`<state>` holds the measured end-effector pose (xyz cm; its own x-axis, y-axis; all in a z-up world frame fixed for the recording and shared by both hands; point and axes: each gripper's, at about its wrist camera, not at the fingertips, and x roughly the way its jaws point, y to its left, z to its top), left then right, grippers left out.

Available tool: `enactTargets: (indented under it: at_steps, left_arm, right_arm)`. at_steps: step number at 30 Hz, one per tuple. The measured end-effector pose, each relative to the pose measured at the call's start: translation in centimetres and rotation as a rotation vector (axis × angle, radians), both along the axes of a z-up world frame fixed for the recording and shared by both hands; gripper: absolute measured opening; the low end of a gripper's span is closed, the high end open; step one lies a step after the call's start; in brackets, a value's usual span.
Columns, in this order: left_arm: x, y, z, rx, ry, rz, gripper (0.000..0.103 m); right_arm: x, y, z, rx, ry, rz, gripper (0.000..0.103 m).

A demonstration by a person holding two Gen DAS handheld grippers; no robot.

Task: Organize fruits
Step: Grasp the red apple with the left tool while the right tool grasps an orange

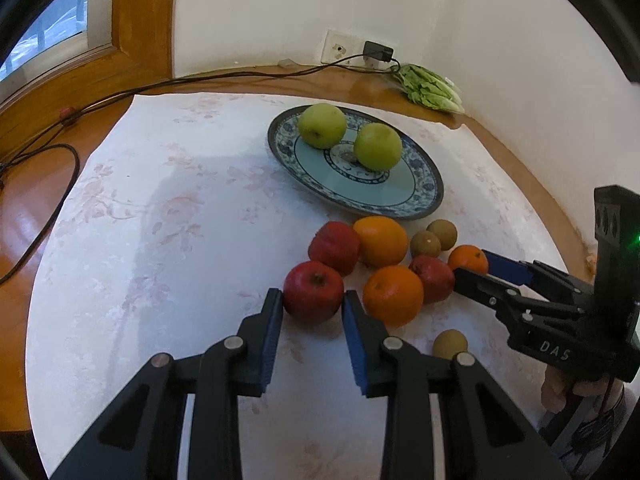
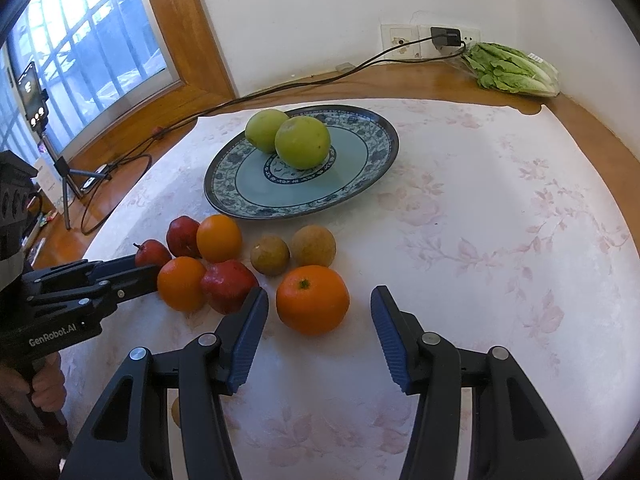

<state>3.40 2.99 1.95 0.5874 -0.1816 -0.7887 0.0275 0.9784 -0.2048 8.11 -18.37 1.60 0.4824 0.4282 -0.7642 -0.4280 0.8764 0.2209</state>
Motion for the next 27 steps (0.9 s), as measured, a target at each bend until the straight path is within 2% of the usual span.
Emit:
enactTargets:
  at_steps: [2, 6, 13, 27]
  left_arm:
    - [0.0, 0.1, 0.1, -0.005, 0.003, 0.005, 0.032]
    - [-0.1, 0.4, 0.3, -0.013, 0.008, 0.016, 0.032]
    - [0.2, 0.3, 1.1, -0.006, 0.006, 0.034, 0.032]
    - [2.0, -1.3, 3.9, 0.001, -0.049, -0.008, 0.032]
  right_arm:
    - [0.0, 0.1, 0.0, -0.001, -0.001, 0.002, 0.055]
    - [0.0, 0.1, -0.1, 0.016, 0.006, 0.008, 0.038]
    - [-0.1, 0.2, 0.0, 0.026, 0.01, 0.013, 0.037]
    - [0.3, -1.4, 1.9, 0.033, 0.003, -0.009, 0.037]
